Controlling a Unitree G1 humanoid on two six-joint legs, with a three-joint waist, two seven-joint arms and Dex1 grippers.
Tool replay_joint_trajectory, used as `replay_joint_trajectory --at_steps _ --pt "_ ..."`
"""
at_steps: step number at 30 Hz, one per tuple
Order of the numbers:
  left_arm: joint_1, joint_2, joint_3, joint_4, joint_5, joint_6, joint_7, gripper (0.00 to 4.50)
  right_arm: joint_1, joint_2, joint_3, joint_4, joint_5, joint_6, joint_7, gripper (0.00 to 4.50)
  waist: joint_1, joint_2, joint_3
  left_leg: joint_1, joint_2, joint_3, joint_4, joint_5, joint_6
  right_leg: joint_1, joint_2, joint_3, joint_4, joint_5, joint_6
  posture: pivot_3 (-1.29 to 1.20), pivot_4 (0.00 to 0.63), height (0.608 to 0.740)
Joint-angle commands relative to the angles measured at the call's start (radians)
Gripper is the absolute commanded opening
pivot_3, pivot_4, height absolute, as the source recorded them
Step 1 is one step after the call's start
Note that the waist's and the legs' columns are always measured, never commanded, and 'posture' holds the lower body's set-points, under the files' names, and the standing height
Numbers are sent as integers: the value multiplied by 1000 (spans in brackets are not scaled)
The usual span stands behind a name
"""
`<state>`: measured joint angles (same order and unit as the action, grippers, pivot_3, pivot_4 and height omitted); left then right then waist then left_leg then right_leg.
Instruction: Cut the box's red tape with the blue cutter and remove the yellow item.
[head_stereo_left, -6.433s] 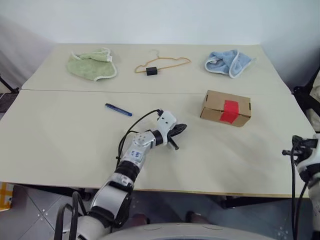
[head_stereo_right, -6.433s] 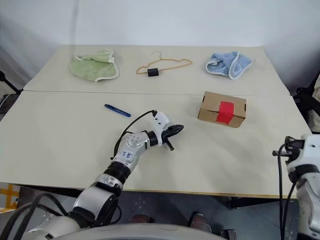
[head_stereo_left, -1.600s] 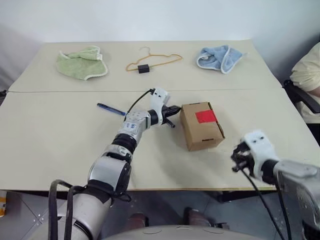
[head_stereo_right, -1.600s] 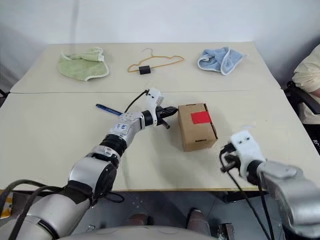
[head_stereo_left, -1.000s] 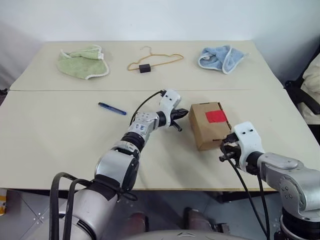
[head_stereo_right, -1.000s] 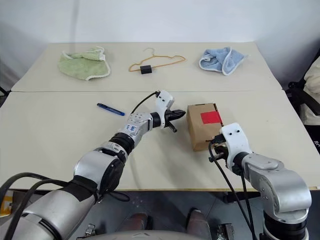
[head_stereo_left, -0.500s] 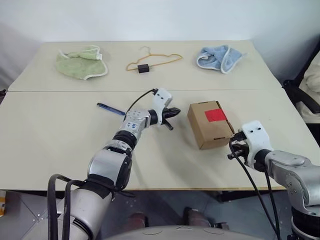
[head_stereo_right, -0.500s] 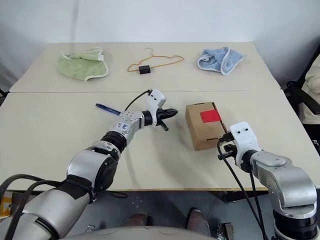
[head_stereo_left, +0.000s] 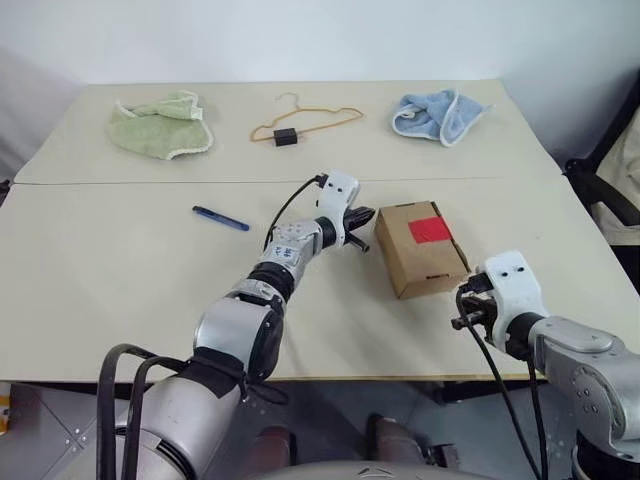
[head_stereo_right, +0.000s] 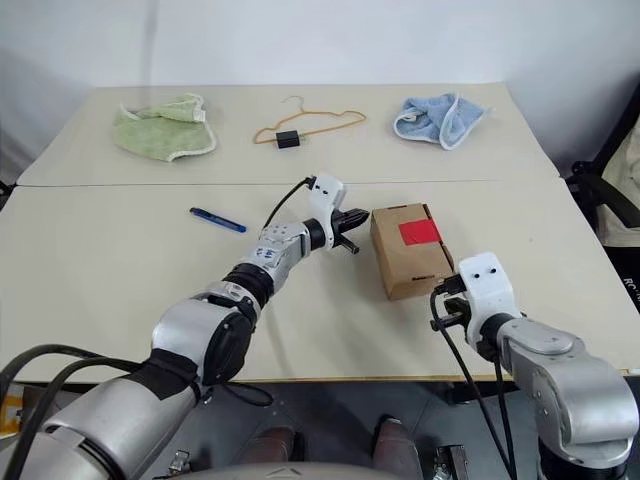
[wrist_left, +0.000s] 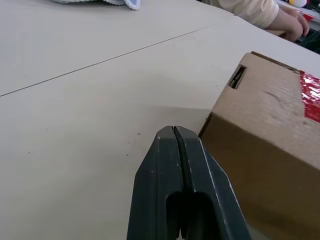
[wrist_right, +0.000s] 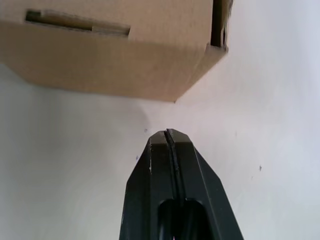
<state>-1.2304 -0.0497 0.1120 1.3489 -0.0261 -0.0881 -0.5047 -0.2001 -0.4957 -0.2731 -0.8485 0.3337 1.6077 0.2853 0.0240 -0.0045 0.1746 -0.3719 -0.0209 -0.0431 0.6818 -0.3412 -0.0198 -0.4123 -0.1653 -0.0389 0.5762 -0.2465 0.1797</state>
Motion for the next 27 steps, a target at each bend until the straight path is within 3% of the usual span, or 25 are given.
replay_joint_trajectory --at_steps 1,11,20,22,27 --pt "-41 -25 3 -7 12 -19 -24 12 -2 17 -20 -52 -20 7 -30 0 1 0 0 0 0 0 0 0 0 0 0 0 0 0 0 0 150 740" --pt "-19 8 -37 -14 62 -35 -153 12 -103 51 -10 -22 -18 7 -45 0 0 0 0 0 0 0 0 0 0 0 0 0 0 0 0 0 150 740" --pt "-5 40 -38 -27 64 -43 -246 12 -111 -15 11 29 1 -6 -3 0 0 0 0 0 0 0 0 0 0 0 0 0 0 0 0 0 150 740" --pt "-4 49 -40 -27 71 -48 -226 12 -116 -29 12 35 6 -5 4 0 0 0 0 0 0 0 0 0 0 0 0 0 0 0 0 0 150 740" --pt "-17 64 -12 -12 75 -30 13 12 -95 -87 -13 30 -12 -1 3 0 0 0 0 0 0 0 0 0 0 0 0 0 0 0 0 0 150 740"
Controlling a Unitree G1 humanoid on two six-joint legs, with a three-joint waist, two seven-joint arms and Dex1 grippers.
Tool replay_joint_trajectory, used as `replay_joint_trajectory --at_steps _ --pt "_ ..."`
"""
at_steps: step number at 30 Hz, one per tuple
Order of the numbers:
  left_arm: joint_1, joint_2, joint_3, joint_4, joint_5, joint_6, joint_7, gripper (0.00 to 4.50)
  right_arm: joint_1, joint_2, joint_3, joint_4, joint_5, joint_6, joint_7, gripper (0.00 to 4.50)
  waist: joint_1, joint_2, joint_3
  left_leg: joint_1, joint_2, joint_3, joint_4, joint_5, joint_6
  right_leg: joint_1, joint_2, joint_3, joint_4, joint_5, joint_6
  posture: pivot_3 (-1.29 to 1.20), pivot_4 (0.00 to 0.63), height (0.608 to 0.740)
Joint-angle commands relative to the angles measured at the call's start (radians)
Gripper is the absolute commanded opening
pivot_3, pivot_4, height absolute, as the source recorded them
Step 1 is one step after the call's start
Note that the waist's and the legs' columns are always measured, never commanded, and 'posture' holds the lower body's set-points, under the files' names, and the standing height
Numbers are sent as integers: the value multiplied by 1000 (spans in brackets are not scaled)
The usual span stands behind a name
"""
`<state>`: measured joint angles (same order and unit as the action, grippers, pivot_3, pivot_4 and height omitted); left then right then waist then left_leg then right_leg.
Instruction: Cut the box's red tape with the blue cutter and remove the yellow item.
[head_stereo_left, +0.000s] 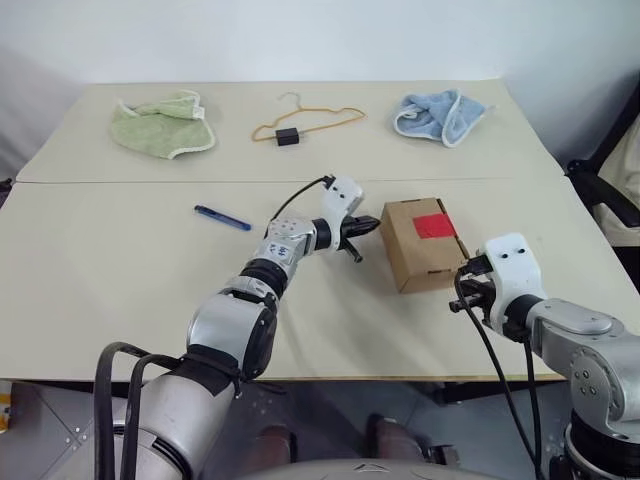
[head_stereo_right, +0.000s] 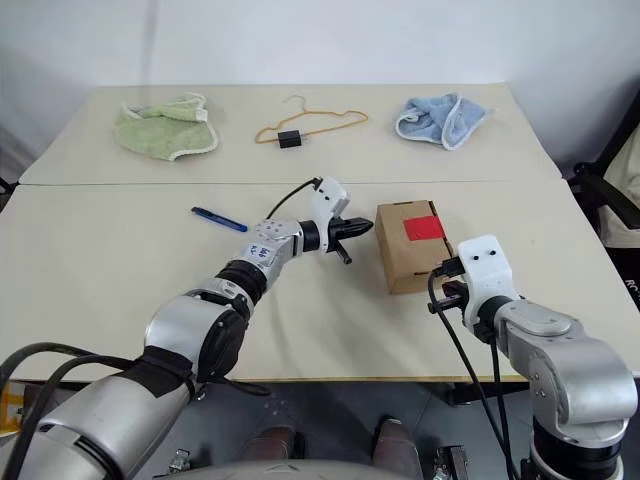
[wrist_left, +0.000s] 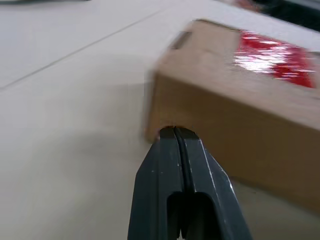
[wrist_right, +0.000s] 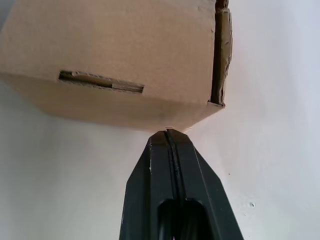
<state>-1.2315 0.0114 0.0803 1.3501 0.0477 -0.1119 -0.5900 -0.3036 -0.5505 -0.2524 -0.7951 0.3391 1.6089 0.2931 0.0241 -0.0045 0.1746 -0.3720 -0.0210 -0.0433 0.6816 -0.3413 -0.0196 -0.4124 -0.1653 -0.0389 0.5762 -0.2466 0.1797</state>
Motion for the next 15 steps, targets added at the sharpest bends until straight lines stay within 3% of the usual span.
replay_joint_trajectory --at_steps 1,7,11,15 --pt "-18 -2 20 -12 0 -1 109 12 14 -45 -48 -8 -33 -6 -16 0 1 0 0 0 0 0 0 0 0 0 0 0 0 0 0 0 150 740" --pt "-14 -50 21 -19 -10 12 73 12 2 -177 -55 207 -70 -178 19 0 4 0 0 0 -1 0 0 0 0 0 0 0 -1 0 0 0 150 740" --pt "10 -62 -2 -23 10 16 60 12 -59 -259 38 392 -79 -339 86 0 -5 0 0 0 -1 0 0 0 0 0 0 0 -1 0 0 0 150 740" --pt "39 -72 -13 -36 2 48 34 12 -249 -288 249 717 -125 -559 235 0 -22 0 0 2 0 1 -1 0 0 0 0 0 0 0 0 0 150 740"
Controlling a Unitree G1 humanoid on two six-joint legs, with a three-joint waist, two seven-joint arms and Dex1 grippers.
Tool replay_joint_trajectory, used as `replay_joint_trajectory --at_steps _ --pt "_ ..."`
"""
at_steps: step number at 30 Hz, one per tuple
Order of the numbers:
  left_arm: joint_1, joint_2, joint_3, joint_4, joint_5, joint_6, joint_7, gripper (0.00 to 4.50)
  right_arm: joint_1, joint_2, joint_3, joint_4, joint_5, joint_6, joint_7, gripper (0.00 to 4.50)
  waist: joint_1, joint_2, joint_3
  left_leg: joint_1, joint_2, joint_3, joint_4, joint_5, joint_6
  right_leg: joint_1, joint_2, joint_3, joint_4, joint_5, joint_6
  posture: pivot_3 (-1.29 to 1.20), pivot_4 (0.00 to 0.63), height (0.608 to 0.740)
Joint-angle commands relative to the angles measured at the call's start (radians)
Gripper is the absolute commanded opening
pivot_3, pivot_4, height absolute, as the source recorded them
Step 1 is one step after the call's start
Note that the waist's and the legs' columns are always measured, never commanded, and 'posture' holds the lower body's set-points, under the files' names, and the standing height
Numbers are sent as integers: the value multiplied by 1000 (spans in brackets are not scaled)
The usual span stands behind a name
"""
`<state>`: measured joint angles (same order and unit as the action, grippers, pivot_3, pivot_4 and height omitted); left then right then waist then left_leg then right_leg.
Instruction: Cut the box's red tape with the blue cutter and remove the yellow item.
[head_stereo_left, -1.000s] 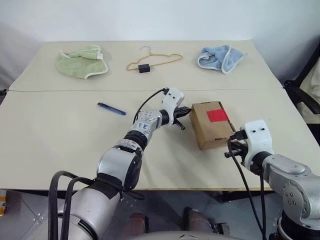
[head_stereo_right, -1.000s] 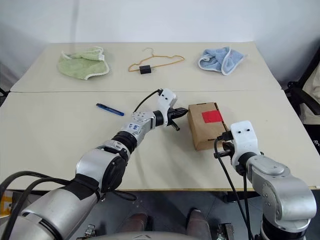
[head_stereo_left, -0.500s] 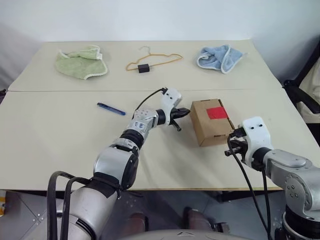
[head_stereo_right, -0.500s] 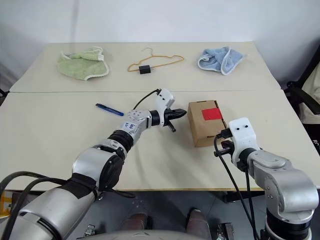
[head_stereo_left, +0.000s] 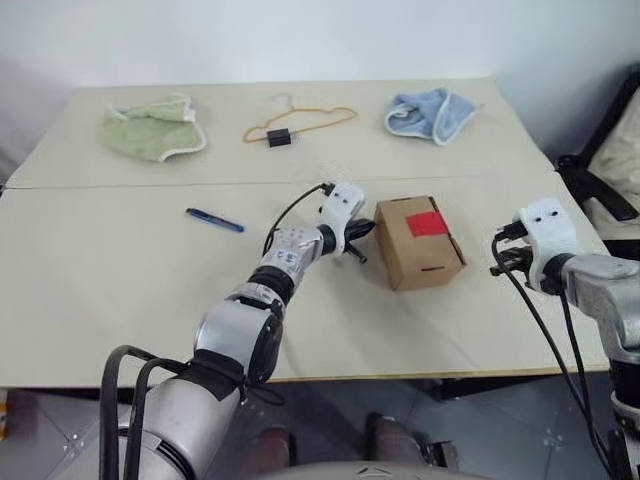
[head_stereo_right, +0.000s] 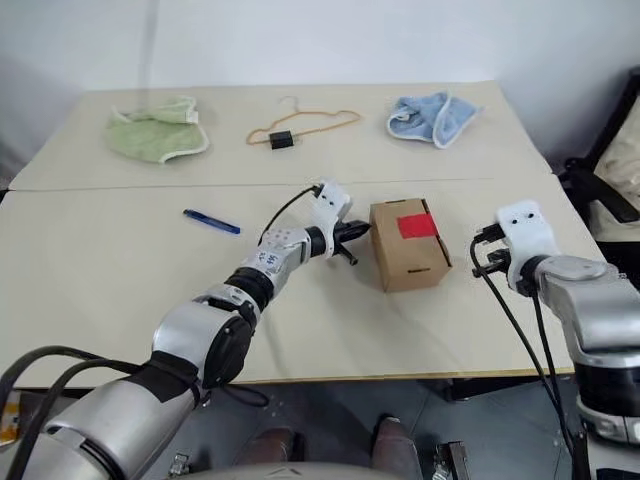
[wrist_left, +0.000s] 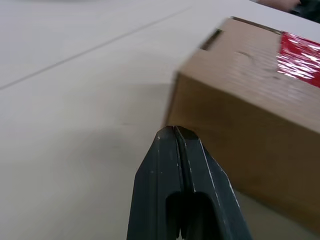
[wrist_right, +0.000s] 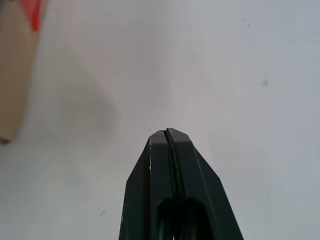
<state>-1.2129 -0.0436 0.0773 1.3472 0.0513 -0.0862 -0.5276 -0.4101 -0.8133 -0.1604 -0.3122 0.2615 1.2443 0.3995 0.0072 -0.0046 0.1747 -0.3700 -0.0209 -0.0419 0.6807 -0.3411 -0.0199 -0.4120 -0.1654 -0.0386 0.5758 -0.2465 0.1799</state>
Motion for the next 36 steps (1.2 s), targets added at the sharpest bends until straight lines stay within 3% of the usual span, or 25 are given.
replay_joint_trajectory --at_steps 1,6,12,18,28,36 --pt "24 -18 -11 -39 -5 28 -36 12 -175 -26 197 281 -59 -224 158 0 -6 0 0 -1 0 0 0 0 0 0 0 0 0 0 0 0 150 740" --pt "59 -19 -24 -93 -21 66 -103 12 -338 5 362 478 -114 -395 319 0 -10 0 0 -1 0 2 1 0 0 -1 0 1 -1 1 2 0 150 740" --pt "113 -39 -54 -216 -35 138 -176 12 -456 65 436 622 -150 -522 441 0 -7 0 0 -2 -1 2 1 0 0 0 0 1 -2 1 2 0 150 740" --pt "226 -67 -111 -490 -64 329 -226 12 -565 173 473 784 -218 -625 501 0 -11 0 0 -1 0 2 1 1 0 0 0 1 -2 1 2 0 150 740" --pt "438 -28 -232 -975 -84 656 -251 12 -565 234 501 819 -299 -697 599 0 -11 1 0 0 0 2 2 0 -1 0 0 0 -1 1 1 0 150 740" --pt "458 7 -240 -1063 -105 743 -217 12 -577 270 468 888 -352 -760 548 0 -13 1 0 0 0 2 2 1 -1 0 0 0 0 1 1 0 150 740"
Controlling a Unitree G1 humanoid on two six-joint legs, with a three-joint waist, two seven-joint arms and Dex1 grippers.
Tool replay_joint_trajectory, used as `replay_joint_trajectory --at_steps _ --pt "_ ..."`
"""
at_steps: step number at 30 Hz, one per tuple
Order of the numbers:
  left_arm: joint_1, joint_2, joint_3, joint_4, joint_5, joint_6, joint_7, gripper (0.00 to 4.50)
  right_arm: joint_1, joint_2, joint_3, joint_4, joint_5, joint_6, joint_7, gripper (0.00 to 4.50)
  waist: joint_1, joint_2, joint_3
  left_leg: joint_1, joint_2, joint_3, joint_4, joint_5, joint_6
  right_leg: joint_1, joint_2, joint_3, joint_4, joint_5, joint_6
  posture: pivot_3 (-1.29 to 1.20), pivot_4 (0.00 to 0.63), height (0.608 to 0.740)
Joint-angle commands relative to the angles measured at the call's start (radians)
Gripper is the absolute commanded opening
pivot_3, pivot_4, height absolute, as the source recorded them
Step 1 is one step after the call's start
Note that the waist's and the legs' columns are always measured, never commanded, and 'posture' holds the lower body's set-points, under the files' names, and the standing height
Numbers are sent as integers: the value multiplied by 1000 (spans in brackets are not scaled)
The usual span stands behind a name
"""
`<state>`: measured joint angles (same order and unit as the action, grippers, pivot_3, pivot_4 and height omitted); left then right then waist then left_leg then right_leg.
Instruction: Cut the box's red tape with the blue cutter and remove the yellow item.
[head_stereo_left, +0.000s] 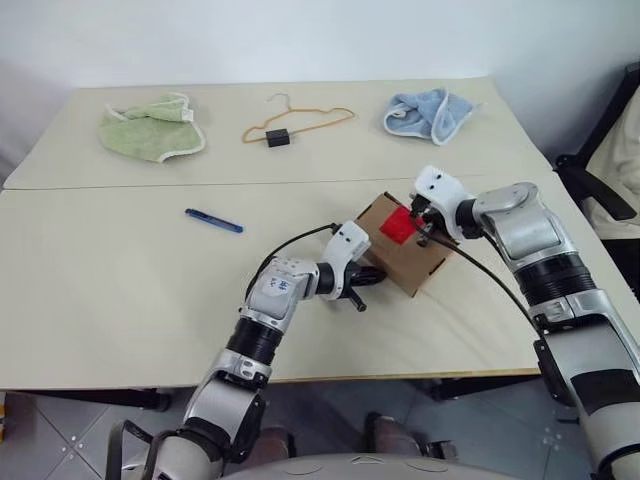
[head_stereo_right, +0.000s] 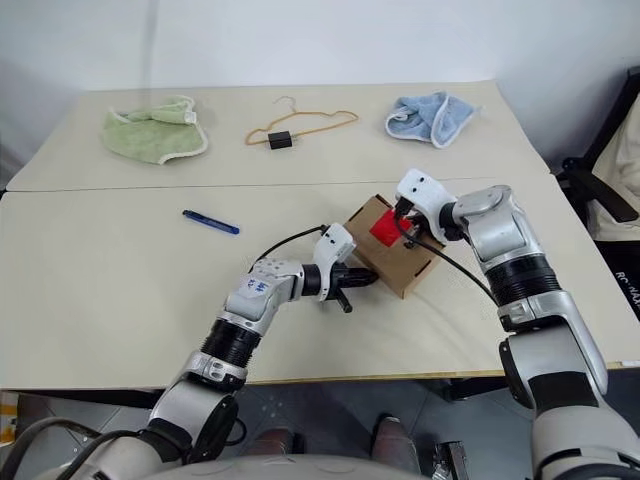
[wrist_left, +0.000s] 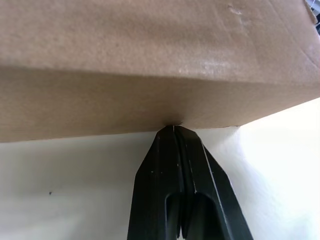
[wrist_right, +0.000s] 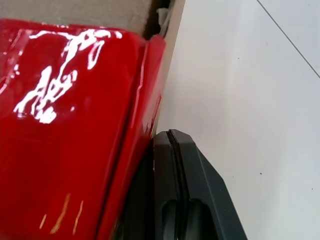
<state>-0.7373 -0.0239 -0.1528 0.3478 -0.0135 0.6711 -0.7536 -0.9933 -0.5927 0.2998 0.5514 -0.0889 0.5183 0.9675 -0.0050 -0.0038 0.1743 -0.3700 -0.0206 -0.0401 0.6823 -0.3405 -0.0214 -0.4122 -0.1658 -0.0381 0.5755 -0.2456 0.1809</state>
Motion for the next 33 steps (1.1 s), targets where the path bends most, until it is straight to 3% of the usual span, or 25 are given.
replay_joint_trajectory --at_steps 1,4,8,13,18,21,26,29,33 --pt "-18 -5 -5 -60 -41 -15 15 12 -7 51 -6 51 -20 -57 -65 0 -1 0 0 0 0 0 0 0 0 0 0 0 0 0 0 0 150 740" --pt "-12 23 37 -81 -57 17 45 12 -45 35 -51 111 -69 -127 -200 0 -7 0 0 0 0 0 0 0 -1 0 0 0 0 0 0 0 150 740" --pt "11 68 66 -126 -88 52 75 12 -65 10 -107 109 -66 -175 -275 0 -10 0 0 0 0 -1 0 1 -2 0 0 0 1 1 -1 0 150 740" --pt "29 103 157 -108 -103 -46 187 12 -29 -29 -205 -27 -49 -135 -372 0 -8 0 0 -1 0 -1 0 1 -2 -1 0 0 0 1 -1 0 150 740" --pt "-23 114 228 69 -83 -218 329 12 104 -90 -296 -387 -20 142 -355 0 12 0 0 -2 0 -1 0 1 -2 -1 0 0 0 1 -1 0 150 740" --pt "-108 106 231 271 -91 -350 313 12 273 -173 -337 -713 8 437 -303 0 34 0 0 -2 0 -1 0 1 -1 -1 0 -1 -1 1 -1 0 150 740" --pt "-285 91 248 630 -91 -560 272 12 511 -268 -356 -1073 35 817 -309 0 43 0 0 -4 -1 -1 1 -1 1 -1 0 -2 -2 1 -1 0 150 740" --pt "-381 78 258 798 -81 -652 262 12 594 -219 -369 -1249 85 986 -324 0 38 0 0 -4 -1 -1 1 -1 1 -1 0 -2 -2 1 -1 0 150 740" --pt "-466 48 278 918 -84 -700 234 12 605 -95 -381 -1329 109 1086 -392 0 27 -1 1 -3 0 -1 1 -1 1 -1 0 -2 -1 1 -1 0 150 740"
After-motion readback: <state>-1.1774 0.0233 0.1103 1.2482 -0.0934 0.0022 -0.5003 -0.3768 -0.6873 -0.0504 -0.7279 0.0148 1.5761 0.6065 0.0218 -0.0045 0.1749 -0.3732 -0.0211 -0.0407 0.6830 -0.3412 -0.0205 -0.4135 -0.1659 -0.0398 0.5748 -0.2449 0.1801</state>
